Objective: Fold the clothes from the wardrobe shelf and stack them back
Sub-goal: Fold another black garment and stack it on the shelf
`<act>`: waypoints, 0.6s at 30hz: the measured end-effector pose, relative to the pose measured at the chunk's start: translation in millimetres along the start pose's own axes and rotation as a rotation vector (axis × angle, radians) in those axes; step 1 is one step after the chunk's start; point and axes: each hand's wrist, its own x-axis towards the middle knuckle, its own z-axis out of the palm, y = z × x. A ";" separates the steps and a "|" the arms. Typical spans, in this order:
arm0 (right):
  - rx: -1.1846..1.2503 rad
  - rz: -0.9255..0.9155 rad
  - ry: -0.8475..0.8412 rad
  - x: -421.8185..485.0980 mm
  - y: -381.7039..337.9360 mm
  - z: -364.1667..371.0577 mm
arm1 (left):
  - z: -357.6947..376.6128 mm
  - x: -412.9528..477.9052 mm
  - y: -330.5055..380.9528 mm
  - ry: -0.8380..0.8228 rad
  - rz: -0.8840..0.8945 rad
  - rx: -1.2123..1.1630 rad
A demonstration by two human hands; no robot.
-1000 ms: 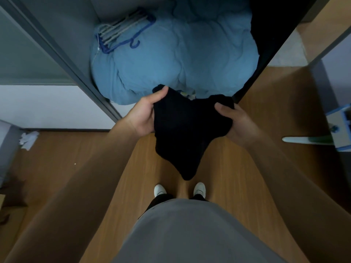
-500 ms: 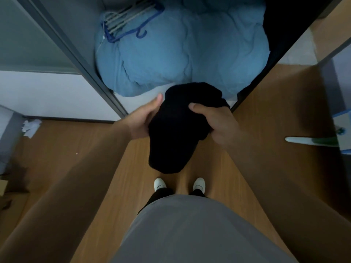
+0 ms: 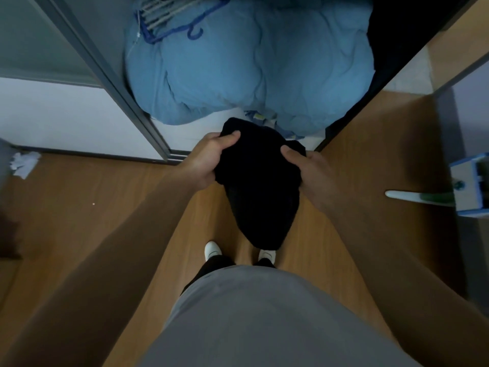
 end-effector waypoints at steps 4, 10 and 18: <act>-0.093 -0.055 0.140 -0.7 -10.9 -10.5 | -14.4 0.7 -4.3 0.127 0.045 -0.136; -0.072 -0.040 0.208 7.3 -21.6 -18.0 | -23.5 -5.5 -8.0 0.105 -0.057 -0.250; -0.312 -0.127 0.346 10.7 -8.4 -29.0 | -22.2 -9.7 8.3 0.137 -0.053 -0.234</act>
